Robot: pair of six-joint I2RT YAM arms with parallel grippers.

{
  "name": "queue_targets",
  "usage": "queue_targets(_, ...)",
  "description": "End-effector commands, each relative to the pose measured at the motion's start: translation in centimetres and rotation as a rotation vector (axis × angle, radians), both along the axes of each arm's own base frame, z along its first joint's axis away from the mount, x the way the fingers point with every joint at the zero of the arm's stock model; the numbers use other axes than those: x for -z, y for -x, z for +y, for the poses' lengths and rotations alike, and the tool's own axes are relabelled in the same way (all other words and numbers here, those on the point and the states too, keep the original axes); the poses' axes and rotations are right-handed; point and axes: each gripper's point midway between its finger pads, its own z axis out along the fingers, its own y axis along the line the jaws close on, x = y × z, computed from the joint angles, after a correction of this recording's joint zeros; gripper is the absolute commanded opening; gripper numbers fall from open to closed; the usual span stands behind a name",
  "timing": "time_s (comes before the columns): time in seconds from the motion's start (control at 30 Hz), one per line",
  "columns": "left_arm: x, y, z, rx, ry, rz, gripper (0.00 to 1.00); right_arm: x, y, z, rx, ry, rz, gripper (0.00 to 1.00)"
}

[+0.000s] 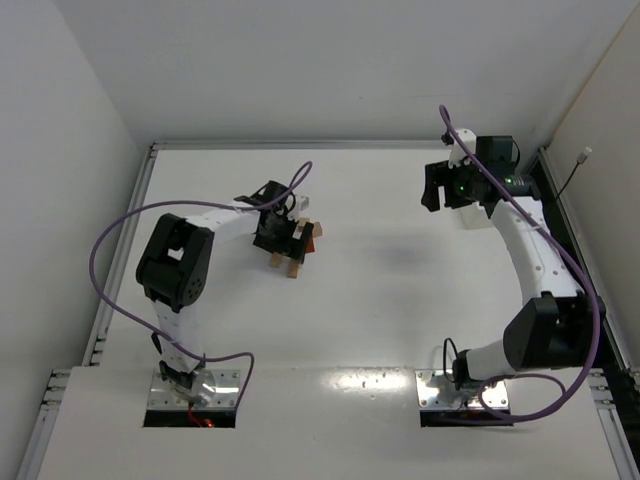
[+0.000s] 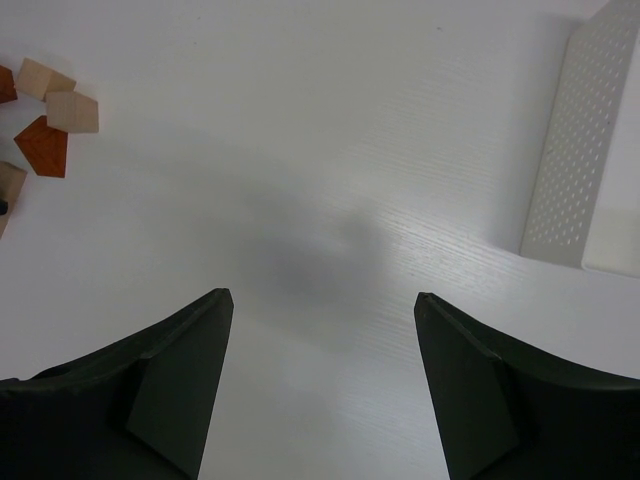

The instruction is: Build the wood block tower

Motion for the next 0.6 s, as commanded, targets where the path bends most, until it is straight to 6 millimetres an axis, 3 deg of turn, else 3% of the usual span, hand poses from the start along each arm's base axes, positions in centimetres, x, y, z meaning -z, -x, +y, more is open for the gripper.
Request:
queue_targets(0.0,1.0,1.3,-0.6,0.021,-0.022,0.032,0.97,-1.2,0.1,-0.3,0.001,-0.013,-0.04,0.7)
queue_targets(0.2,2.0,2.3,0.1,0.011,-0.072,0.032,0.93,-1.3,0.1,-0.5,0.004,-0.019,-0.04,0.7)
queue_targets(0.57,5.0,4.8,0.6,-0.019,-0.121,0.101,0.67,-1.3,0.0,-1.2,0.022,-0.019,-0.041,0.7)
